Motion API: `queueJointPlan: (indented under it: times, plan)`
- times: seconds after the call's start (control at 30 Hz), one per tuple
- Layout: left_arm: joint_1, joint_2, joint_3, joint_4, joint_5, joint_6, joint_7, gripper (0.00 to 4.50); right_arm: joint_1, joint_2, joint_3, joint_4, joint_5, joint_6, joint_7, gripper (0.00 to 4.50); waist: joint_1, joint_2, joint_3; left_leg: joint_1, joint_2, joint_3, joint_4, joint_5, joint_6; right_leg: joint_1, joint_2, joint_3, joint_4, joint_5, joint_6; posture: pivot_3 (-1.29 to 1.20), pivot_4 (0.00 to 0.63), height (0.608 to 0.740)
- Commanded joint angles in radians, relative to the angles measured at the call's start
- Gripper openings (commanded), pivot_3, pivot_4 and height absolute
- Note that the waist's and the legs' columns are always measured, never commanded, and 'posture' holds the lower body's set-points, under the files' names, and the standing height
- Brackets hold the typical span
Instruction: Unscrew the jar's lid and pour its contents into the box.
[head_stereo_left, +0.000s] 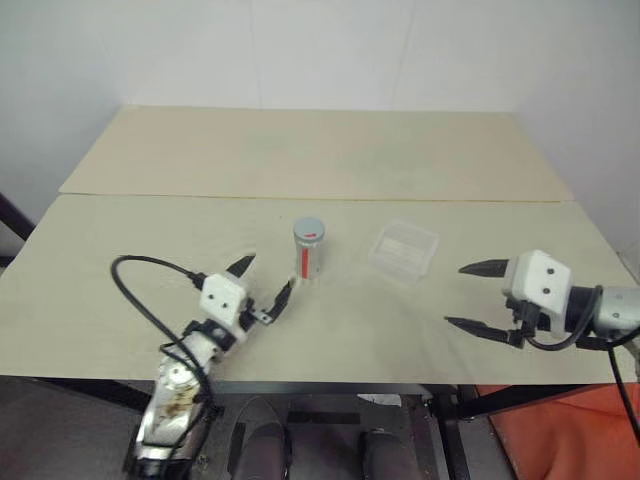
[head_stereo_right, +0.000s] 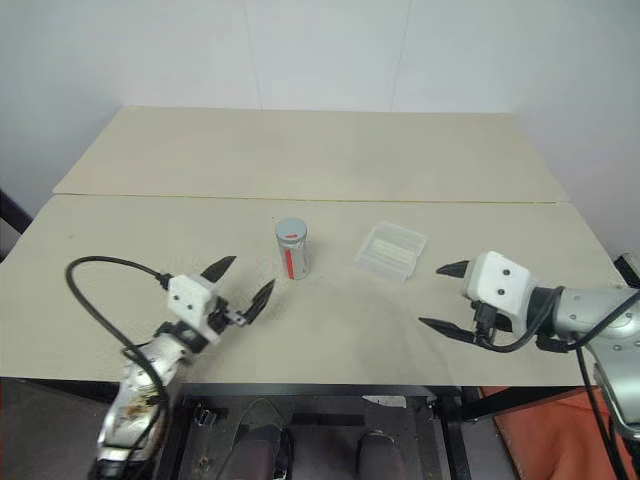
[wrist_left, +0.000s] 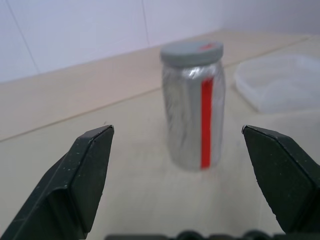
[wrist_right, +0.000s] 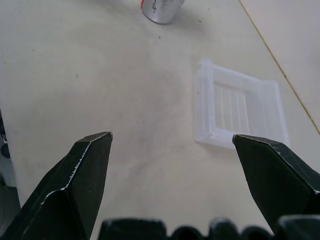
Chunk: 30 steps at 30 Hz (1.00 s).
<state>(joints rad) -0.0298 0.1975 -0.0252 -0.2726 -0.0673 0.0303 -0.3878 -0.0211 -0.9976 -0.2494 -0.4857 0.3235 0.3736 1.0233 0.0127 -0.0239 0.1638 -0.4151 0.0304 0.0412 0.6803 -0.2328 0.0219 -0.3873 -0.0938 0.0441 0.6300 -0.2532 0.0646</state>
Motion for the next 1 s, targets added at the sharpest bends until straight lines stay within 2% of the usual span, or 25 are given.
queueJointPlan:
  times: [0.03,0.6,0.77,1.0]
  plan:
    - [-0.054,-0.036,-0.01,0.037,0.029,-0.016,0.068,4.47,0.019,0.006,-0.03,-0.06,0.014,0.017,-0.025,4.5,0.0,0.0,0.0,0.0,0.0,0.0,0.0,0.0,0.0,0.0,0.0,0.0,0.0,0.0,0.0,0.0,0.15,0.74]
    - [-0.185,-0.064,-0.091,0.283,0.042,-0.125,0.043,4.47,0.087,0.008,-0.072,-0.122,-0.009,0.058,-0.095,4.5,-0.001,0.0,0.0,0.0,0.0,0.0,0.0,0.0,0.0,0.0,0.001,0.0,0.0,0.0,0.0,0.0,0.15,0.74]
    - [-0.239,-0.078,-0.098,0.37,0.106,-0.173,0.115,4.47,0.074,0.016,-0.089,-0.13,0.026,0.084,-0.104,4.5,-0.001,0.0,0.0,0.0,0.0,0.0,0.0,0.0,0.0,0.0,0.001,0.0,0.0,0.0,0.0,0.0,0.15,0.74]
    - [-0.302,-0.143,-0.098,0.477,0.123,-0.215,0.179,4.47,0.092,-0.003,-0.122,-0.101,0.01,0.072,-0.09,4.5,0.0,0.0,0.0,-0.001,-0.001,0.0,0.0,0.0,0.0,0.0,0.0,0.0,-0.001,0.0,0.001,0.0,0.15,0.74]
